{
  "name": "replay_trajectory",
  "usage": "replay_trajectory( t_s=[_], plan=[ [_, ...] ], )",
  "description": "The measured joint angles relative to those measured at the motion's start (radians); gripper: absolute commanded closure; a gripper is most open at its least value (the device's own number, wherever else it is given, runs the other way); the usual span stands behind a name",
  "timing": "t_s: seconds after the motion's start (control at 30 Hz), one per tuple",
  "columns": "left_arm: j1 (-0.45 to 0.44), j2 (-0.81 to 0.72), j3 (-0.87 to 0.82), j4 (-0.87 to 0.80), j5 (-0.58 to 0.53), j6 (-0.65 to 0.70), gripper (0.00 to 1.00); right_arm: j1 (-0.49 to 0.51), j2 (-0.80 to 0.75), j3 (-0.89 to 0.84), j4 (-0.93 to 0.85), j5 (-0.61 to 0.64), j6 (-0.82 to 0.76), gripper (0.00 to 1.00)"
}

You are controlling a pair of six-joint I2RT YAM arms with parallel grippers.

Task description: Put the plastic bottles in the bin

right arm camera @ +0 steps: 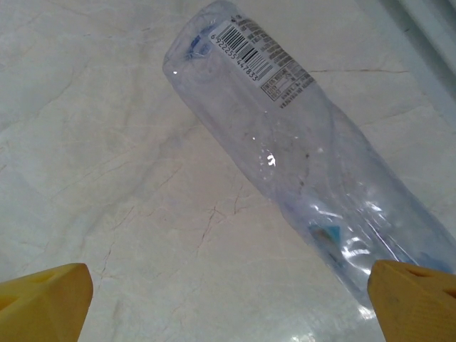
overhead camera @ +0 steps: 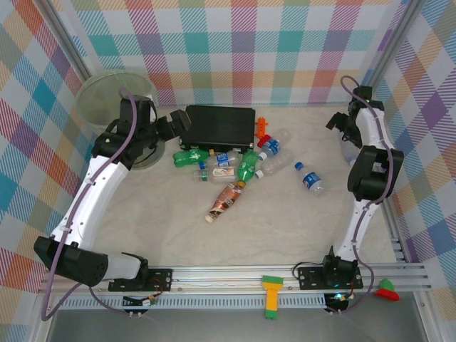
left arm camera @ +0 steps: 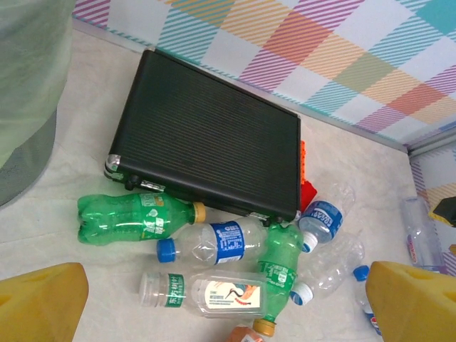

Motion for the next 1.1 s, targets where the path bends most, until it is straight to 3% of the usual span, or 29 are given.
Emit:
replay_trajectory(
  t_s=[0.23, 1.1],
  plan=[
    [0.0, 0.037, 0.013, -0.012, -0.015, 0.001, 0.01, -0.001, 0.099, 0.095, -0.052, -0.002, -0.005, 0.01],
    [0.0, 0.047, 0.039, -0.026, -0.023, -0.004, 0.01, -0.053, 0.123, 0.165, -0.096, 0.028, -0.114, 0.01]
  ],
)
